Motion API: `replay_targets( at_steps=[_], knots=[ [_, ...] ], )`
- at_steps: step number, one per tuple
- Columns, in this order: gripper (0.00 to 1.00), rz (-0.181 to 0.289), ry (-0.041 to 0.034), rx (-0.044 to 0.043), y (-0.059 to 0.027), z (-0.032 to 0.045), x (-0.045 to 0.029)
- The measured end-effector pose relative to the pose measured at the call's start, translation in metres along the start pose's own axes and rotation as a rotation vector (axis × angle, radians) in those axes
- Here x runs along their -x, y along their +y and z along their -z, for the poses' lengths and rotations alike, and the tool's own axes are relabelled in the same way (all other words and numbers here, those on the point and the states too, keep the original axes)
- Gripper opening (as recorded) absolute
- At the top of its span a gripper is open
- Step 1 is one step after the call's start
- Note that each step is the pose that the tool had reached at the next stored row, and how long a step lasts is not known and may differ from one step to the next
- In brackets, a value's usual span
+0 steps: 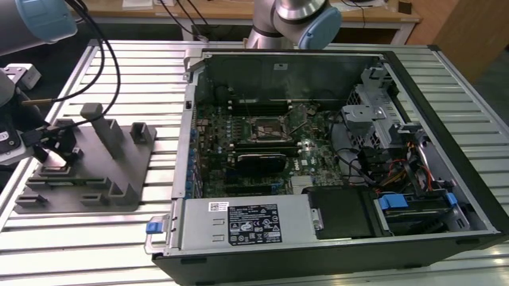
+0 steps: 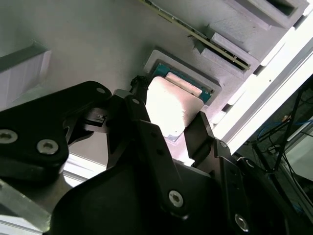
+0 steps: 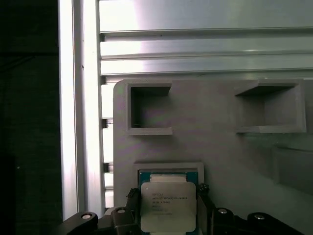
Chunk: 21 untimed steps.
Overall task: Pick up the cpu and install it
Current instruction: 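Pick up the cpu and move it towards the insertion slot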
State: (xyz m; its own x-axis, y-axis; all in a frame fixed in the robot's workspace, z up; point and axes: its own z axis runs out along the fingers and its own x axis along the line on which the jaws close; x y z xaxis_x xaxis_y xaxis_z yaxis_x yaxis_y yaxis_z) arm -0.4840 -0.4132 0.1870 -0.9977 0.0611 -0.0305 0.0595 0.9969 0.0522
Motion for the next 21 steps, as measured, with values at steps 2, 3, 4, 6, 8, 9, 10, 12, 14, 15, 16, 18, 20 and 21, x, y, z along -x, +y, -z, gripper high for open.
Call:
replay_targets(
  at_steps=[2, 3, 4, 6, 8, 9, 10, 12, 14, 15, 16, 18, 20, 21],
  knots=[
    [0.55, 0.000, -0.0001, 0.0001, 0.0002, 0.0032, 0.0001],
    [0.55, 0.000, -0.0001, 0.0001, 0.0003, 0.0049, 0.0002],
    [0.55, 0.000, -0.0001, 0.0001, 0.0003, 0.0067, 0.0002],
    [0.55, 0.000, 0.0000, 0.0000, 0.0005, 0.0106, 0.0003],
    [0.55, 0.000, -0.0001, 0.0001, 0.0008, 0.0144, 0.0005],
    [0.55, 0.000, -0.0002, 0.0001, 0.0009, 0.0162, 0.0005],
    [0.55, 0.000, -0.0001, 0.0001, 0.0010, 0.0181, 0.0006],
    [0.55, 0.000, -0.0001, 0.0001, 0.0012, 0.0222, 0.0007],
    [0.55, 0.000, -0.0001, 0.0001, 0.0014, 0.0259, 0.0008],
    [0.55, 0.000, 0.0000, 0.0000, 0.0014, 0.0277, 0.0009],
    [0.55, 0.000, -0.0001, 0.0001, 0.0015, 0.0292, 0.0009],
    [0.55, 0.000, -0.0003, 0.0001, 0.0017, 0.0325, 0.0010],
    [0.55, 0.000, -0.0004, 0.0001, 0.0019, 0.0360, 0.0011],
    [0.55, 0.000, -0.0005, 0.0001, 0.0020, 0.0377, 0.0012]
  ],
)
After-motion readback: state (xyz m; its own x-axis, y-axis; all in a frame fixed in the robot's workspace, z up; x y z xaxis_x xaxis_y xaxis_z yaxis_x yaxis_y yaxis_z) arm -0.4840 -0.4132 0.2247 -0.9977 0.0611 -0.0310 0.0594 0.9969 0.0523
